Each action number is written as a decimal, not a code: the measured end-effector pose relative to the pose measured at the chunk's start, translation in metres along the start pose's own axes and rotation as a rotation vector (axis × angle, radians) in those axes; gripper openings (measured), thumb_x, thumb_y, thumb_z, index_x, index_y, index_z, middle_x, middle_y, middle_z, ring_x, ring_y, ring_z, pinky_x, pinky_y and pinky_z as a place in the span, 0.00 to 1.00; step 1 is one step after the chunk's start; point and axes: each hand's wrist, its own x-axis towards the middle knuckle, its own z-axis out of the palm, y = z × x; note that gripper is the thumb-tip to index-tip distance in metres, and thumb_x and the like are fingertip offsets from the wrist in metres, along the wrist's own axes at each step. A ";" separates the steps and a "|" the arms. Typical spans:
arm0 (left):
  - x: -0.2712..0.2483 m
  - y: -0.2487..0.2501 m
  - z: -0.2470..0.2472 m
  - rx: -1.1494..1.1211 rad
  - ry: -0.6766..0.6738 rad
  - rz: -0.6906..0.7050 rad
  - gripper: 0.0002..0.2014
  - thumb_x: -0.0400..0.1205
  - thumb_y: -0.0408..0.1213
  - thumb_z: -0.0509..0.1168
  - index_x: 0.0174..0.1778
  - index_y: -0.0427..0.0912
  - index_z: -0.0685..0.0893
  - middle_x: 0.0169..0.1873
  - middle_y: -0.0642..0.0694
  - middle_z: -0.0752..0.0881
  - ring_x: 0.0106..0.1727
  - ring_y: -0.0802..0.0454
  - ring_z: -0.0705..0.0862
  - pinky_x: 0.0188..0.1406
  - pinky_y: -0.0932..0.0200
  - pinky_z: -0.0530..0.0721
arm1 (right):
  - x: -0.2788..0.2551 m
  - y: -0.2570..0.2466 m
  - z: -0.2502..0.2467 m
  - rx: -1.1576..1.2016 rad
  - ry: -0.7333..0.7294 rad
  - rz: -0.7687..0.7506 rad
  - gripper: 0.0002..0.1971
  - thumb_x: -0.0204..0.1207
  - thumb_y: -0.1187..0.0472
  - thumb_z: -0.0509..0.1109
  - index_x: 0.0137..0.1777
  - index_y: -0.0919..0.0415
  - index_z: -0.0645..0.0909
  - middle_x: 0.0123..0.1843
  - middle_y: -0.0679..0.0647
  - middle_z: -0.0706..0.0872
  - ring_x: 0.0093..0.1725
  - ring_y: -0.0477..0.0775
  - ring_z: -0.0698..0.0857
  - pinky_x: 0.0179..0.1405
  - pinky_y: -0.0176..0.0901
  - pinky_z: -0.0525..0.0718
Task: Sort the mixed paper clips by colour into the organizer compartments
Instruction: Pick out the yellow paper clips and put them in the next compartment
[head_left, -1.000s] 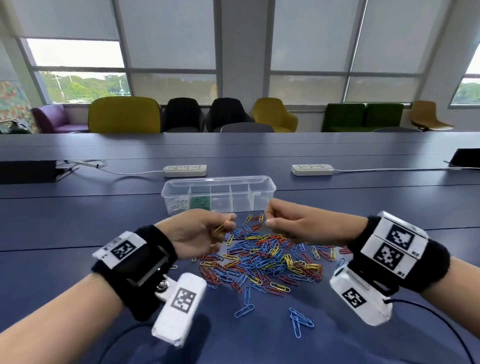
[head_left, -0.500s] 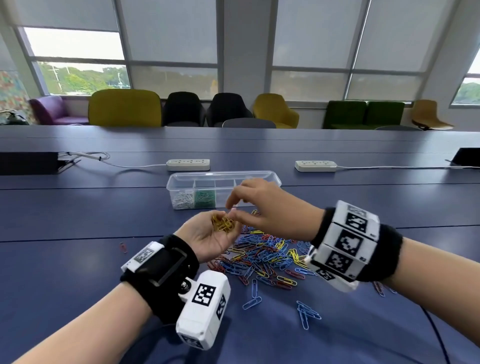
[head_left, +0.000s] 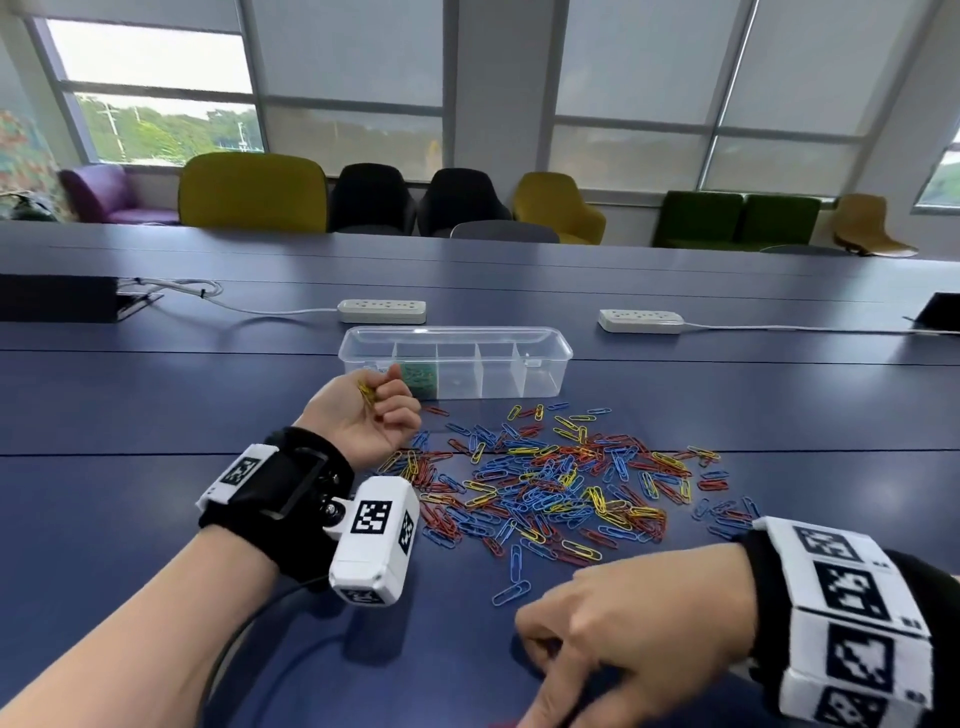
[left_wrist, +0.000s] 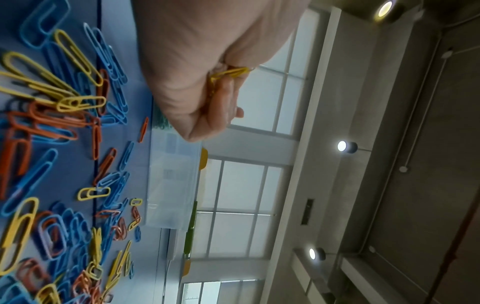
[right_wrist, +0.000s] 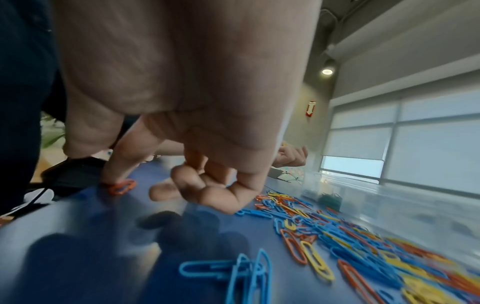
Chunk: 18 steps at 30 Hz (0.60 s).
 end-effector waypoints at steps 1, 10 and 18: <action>0.001 0.000 -0.001 -0.008 0.003 0.005 0.10 0.72 0.29 0.53 0.28 0.41 0.76 0.19 0.52 0.65 0.15 0.56 0.63 0.12 0.67 0.64 | -0.001 0.002 -0.001 0.021 -0.003 0.020 0.17 0.82 0.53 0.63 0.71 0.46 0.77 0.49 0.52 0.73 0.48 0.50 0.76 0.45 0.41 0.73; 0.016 -0.003 -0.002 -0.092 -0.010 0.034 0.13 0.73 0.30 0.53 0.21 0.42 0.68 0.18 0.51 0.64 0.15 0.56 0.63 0.11 0.66 0.64 | -0.006 0.044 -0.015 0.126 0.087 0.343 0.19 0.80 0.46 0.63 0.70 0.39 0.75 0.45 0.47 0.68 0.42 0.35 0.70 0.43 0.20 0.67; 0.021 -0.017 -0.005 -0.171 -0.013 0.060 0.20 0.85 0.31 0.46 0.41 0.29 0.82 0.31 0.37 0.87 0.26 0.43 0.87 0.26 0.53 0.89 | 0.013 0.076 -0.029 0.185 0.279 0.550 0.11 0.74 0.49 0.73 0.49 0.55 0.85 0.46 0.51 0.86 0.40 0.43 0.80 0.45 0.37 0.79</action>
